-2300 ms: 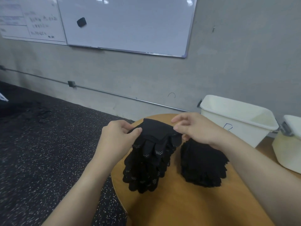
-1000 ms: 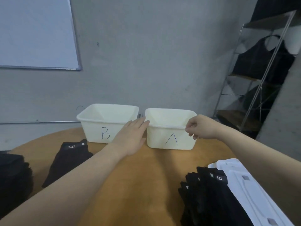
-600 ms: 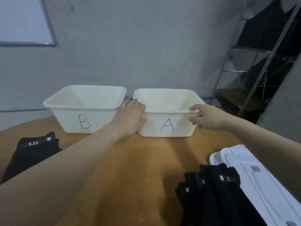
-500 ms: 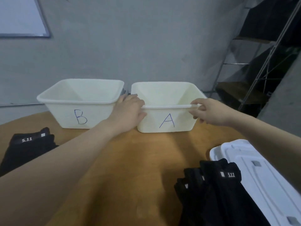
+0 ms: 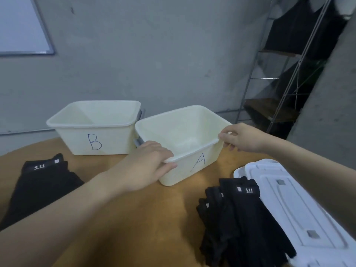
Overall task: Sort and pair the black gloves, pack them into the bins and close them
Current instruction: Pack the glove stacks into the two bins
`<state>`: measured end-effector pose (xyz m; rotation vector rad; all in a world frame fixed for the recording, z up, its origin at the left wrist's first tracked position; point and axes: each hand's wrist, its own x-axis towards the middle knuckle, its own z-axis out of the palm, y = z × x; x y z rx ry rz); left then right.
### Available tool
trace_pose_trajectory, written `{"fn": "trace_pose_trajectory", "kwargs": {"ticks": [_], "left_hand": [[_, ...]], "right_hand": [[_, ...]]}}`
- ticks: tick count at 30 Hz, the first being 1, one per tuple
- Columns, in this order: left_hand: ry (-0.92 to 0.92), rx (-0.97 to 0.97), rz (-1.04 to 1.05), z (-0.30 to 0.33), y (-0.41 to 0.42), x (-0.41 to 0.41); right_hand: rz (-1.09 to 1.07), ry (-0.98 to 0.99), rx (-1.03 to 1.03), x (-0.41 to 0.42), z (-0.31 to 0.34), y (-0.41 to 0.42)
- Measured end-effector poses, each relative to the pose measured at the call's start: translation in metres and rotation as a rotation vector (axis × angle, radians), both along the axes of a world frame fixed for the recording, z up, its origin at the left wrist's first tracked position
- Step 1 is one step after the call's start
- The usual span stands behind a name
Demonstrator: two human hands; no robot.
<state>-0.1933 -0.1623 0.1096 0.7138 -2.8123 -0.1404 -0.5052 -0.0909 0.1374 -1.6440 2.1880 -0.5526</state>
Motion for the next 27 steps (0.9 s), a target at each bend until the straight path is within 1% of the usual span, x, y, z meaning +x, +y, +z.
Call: {"fn": "trace_pose_trajectory", "kwargs": {"ticks": [3, 5, 7, 11, 13, 16, 21, 24, 27], "left_hand": [[-0.076, 0.011, 0.024, 0.011, 0.039, 0.025], [-0.137, -0.002, 0.049, 0.017, 0.064, 0.041], [-0.162, 0.003, 0.052, 0.021, 0.089, 0.055], [-0.150, 0.070, 0.000, 0.026, 0.138, 0.086], [-0.146, 0.085, -0.015, 0.025, 0.159, 0.101], [-0.126, 0.051, 0.004, 0.018, 0.188, 0.119], [-0.063, 0.047, 0.090, 0.011, 0.233, 0.120], [-0.019, 0.061, 0.161, 0.012, 0.250, 0.113], [-0.039, 0.104, 0.185, 0.016, 0.258, 0.104]], "right_hand": [[0.009, -0.107, 0.079, 0.022, 0.012, 0.011], [0.035, -0.109, 0.134, 0.041, 0.020, 0.016], [0.080, -0.030, 0.186, 0.061, 0.026, 0.021], [0.182, 0.173, 0.249, 0.100, 0.033, 0.034], [0.223, 0.239, 0.276, 0.118, 0.034, 0.040], [0.269, 0.295, 0.308, 0.146, 0.032, 0.050], [0.256, 0.143, 0.205, 0.181, 0.029, 0.089], [0.211, 0.051, 0.046, 0.183, 0.035, 0.128], [0.132, 0.077, -0.102, 0.165, 0.041, 0.173]]}}
